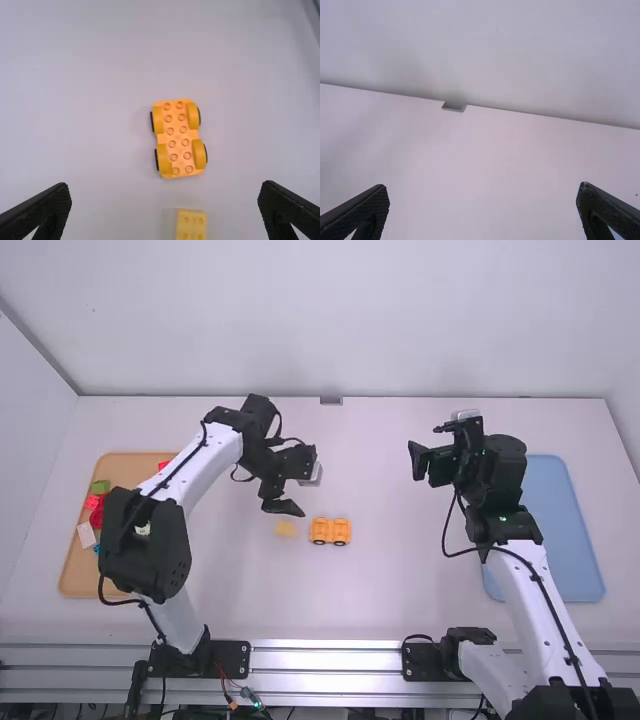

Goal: Assemble lego blocks to make yellow taxi

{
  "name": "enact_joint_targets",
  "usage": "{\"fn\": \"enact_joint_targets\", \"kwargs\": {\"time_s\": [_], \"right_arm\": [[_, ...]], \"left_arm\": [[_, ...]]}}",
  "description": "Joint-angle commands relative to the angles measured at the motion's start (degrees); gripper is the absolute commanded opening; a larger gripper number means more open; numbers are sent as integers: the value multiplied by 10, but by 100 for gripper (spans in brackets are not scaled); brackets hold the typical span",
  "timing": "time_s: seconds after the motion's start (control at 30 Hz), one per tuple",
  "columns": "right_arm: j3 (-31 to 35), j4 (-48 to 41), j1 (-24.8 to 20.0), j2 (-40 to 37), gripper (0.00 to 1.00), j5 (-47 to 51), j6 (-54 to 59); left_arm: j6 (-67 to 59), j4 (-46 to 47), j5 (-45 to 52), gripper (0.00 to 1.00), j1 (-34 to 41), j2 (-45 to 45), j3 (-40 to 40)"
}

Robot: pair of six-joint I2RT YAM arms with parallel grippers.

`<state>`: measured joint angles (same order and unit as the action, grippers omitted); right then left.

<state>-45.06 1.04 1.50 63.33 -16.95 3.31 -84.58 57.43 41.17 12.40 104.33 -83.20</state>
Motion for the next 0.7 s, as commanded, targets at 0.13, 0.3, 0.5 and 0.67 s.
{"fn": "enact_joint_targets", "kwargs": {"time_s": [0.13, 0.3, 0.5, 0.67], "right_arm": [[-18, 0, 0, 4, 99, -15, -22], [-18, -8, 0, 4, 99, -83, -9], [-17, -71, 0, 5, 98, -192, 143], [0, -65, 3, 11, 98, -194, 150]], "left_arm": [[-176, -39, 197, 99, -141, -9, 90], [-105, -147, 193, 99, -198, -9, 163], [-122, -217, 182, 95, -210, -9, 242], [-78, -255, 195, 96, -210, -9, 269]]}}
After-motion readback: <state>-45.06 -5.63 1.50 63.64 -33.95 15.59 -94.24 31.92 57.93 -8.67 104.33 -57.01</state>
